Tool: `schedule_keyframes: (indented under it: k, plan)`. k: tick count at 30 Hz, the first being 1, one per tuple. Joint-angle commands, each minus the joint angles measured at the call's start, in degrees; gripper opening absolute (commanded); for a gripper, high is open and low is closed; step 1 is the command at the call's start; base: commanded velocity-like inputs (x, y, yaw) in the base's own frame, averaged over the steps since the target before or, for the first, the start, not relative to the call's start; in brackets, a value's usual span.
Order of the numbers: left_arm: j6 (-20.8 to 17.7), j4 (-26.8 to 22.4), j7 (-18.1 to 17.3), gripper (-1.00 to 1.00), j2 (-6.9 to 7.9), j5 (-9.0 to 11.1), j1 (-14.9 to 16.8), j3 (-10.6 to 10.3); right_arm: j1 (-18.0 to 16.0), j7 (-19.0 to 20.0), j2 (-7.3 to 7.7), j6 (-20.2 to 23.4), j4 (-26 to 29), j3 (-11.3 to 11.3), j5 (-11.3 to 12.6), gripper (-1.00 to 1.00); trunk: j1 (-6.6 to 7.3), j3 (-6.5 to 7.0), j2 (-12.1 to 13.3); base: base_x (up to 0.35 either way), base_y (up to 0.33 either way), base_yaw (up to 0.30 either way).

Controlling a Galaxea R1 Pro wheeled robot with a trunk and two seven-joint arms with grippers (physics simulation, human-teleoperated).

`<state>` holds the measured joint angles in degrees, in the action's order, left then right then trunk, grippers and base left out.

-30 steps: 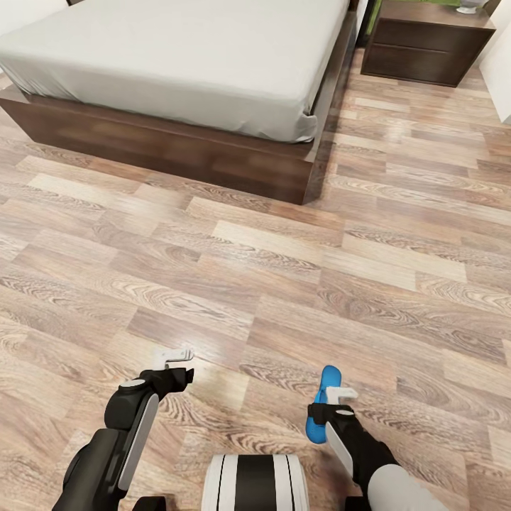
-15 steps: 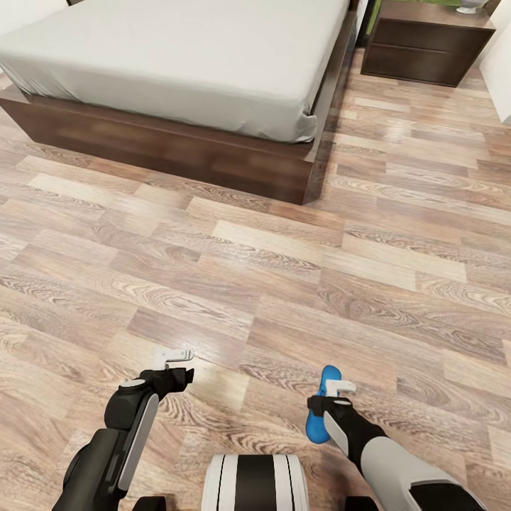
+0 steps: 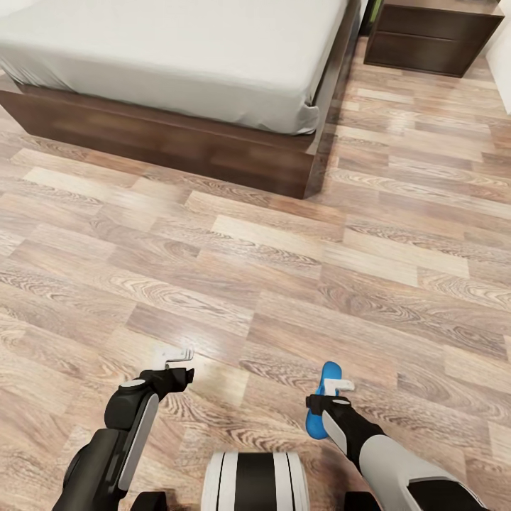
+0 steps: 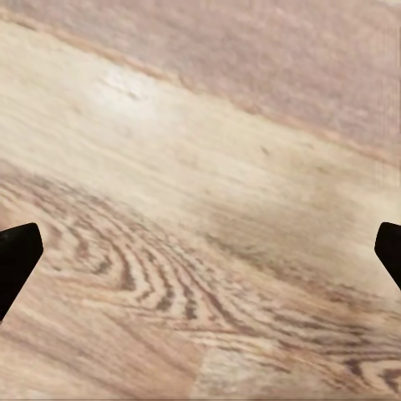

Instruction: In the bedroom, move the book from the bed onto either nightstand, and place the two sandals side by side next to the bed.

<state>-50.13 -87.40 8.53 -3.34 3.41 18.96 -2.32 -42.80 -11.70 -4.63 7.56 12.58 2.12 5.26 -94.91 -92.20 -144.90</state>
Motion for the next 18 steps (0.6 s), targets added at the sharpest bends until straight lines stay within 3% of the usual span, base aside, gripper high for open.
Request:
schedule_keyframes:
  k: [1, 5, 12, 13, 18]
  plan:
    - [-0.2, -0.1, 0.4, 1.00, 0.00, 0.4, 0.0, 0.0, 0.0, -0.3, 0.00, 0.3, 0.1, 0.3, 0.5, 1.00, -0.02, -0.26, 0.0, 0.000, 0.000, 0.000]
    - [-0.2, -0.1, 0.4, 1.00, 0.00, 0.4, 0.0, 0.0, 0.0, -0.3, -0.02, 0.3, 0.1, 0.3, 0.5, 1.00, -0.12, -1.15, -0.1, 0.000, 0.000, 0.000]
    - [-0.2, -0.1, 0.4, 1.00, 0.00, 0.4, 0.0, 0.0, 0.0, -0.3, -0.02, 0.9, 0.2, 0.3, 0.5, 1.00, -0.12, -1.15, -0.1, 0.000, 0.000, 0.000]
    - [-0.2, -0.1, 0.4, 1.00, 0.00, 0.4, 0.0, 0.0, 0.0, -0.3, -0.01, 1.1, 0.2, 0.3, 0.5, -1.00, -0.12, -1.15, -0.1, 0.000, 0.000, 0.000]
    - [-0.2, -0.1, 0.4, 1.00, 0.00, 0.4, 0.0, 0.0, 0.0, 0.3, 0.06, 1.1, 0.2, 0.3, 0.5, -1.00, -0.12, -1.15, -0.1, 0.000, 0.000, 0.000]
